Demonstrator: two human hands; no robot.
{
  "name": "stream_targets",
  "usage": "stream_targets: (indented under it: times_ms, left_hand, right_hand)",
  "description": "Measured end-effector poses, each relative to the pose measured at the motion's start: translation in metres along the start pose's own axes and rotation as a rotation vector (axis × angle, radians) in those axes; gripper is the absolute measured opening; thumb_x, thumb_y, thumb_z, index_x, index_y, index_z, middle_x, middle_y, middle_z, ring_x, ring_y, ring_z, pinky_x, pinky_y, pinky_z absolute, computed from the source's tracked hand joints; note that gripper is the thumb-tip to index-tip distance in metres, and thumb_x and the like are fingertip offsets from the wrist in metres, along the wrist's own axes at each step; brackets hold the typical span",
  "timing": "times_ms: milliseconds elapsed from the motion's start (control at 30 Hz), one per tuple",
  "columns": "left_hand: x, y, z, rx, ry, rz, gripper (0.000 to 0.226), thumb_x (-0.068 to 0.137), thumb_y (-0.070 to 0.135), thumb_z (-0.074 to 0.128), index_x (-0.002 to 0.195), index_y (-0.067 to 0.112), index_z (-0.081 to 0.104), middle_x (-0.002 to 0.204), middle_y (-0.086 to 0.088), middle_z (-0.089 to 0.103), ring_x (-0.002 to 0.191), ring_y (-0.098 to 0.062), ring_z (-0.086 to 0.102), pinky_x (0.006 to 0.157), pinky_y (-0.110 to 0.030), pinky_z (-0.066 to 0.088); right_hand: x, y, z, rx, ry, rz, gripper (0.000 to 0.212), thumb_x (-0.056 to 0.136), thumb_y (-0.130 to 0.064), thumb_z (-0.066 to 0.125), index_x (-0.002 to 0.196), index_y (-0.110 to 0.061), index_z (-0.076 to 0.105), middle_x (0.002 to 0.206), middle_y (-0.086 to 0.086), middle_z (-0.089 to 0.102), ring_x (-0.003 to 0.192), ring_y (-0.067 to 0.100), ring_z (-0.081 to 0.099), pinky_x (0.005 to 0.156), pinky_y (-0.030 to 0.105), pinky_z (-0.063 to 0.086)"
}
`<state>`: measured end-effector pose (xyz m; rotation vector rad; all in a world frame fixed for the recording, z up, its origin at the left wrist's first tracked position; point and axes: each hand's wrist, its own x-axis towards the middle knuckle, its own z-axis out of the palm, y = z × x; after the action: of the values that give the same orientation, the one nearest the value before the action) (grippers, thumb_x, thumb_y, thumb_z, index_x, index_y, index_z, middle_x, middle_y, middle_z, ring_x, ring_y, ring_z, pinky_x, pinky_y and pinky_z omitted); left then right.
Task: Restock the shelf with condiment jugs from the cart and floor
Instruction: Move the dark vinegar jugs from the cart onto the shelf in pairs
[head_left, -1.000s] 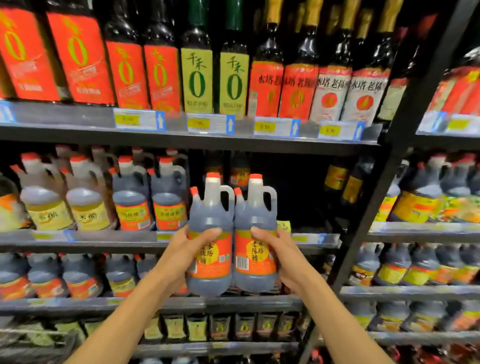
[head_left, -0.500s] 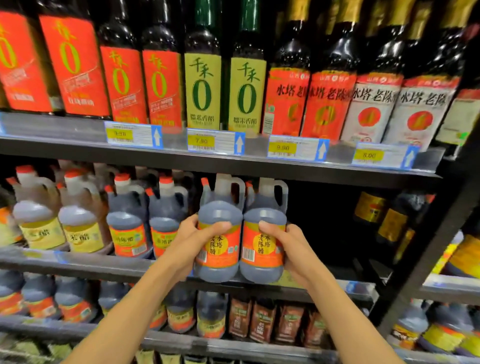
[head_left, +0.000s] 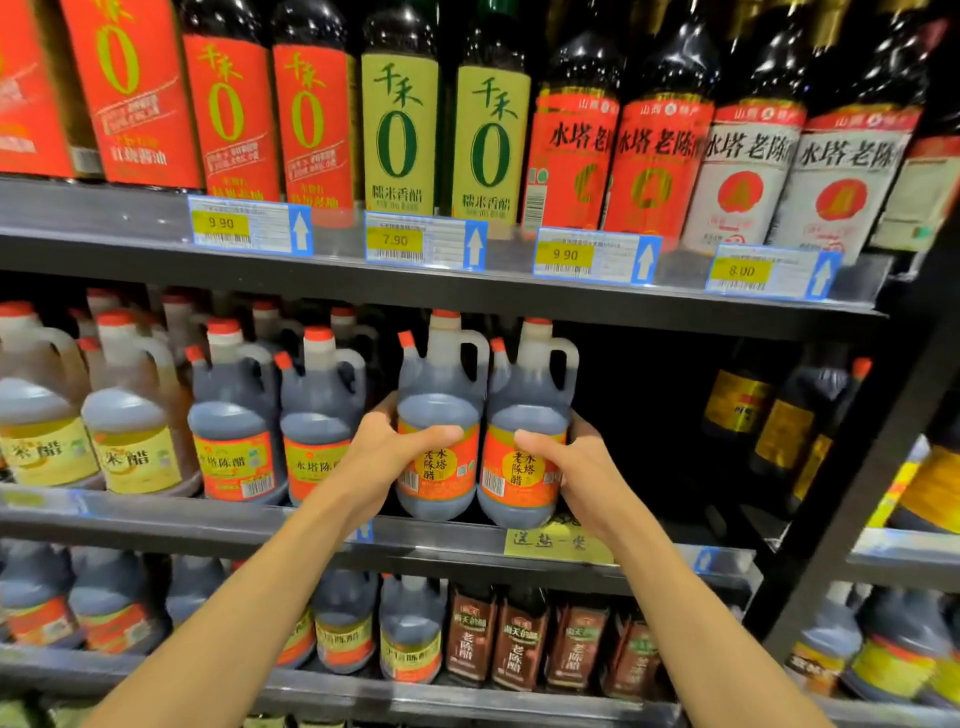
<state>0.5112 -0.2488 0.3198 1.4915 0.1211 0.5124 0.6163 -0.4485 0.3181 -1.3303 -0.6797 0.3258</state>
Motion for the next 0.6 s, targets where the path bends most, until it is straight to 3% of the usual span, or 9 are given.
stream_targets:
  times_ms: [167,433,600]
  left_hand:
    - [0.006,-0.003,-0.001,0.024,-0.014,0.036,0.087,0.051,0.037,0.09,0.129,0.018,0.057,0.111,-0.004,0.076,0.102,-0.022,0.073,0.086,-0.041,0.058]
    - [0.017,-0.025,-0.007,0.113,0.012,0.013,0.09,0.049,0.042,0.095,0.13,0.023,0.058,0.117,0.0,0.074,0.107,-0.021,0.071,0.095,-0.049,0.056]
    - [0.025,-0.036,-0.012,0.179,0.028,-0.015,0.08,0.056,0.037,0.096,0.126,0.029,0.059,0.114,0.007,0.074,0.104,-0.014,0.071,0.092,-0.043,0.058]
  right_hand:
    - [0.008,0.004,-0.005,-0.043,-0.027,-0.012,0.061,0.074,-0.022,0.084,0.129,-0.029,0.058,0.119,-0.001,0.073,0.108,0.023,0.071,0.094,0.049,0.056]
    - [0.016,0.02,-0.009,-0.069,-0.057,-0.006,0.055,0.082,-0.011,0.078,0.13,-0.028,0.058,0.12,-0.003,0.073,0.11,0.019,0.07,0.092,0.041,0.055]
    - [0.022,0.028,-0.013,-0.111,-0.089,0.041,0.057,0.082,-0.008,0.079,0.131,-0.028,0.059,0.123,-0.005,0.072,0.113,0.016,0.069,0.096,0.041,0.054]
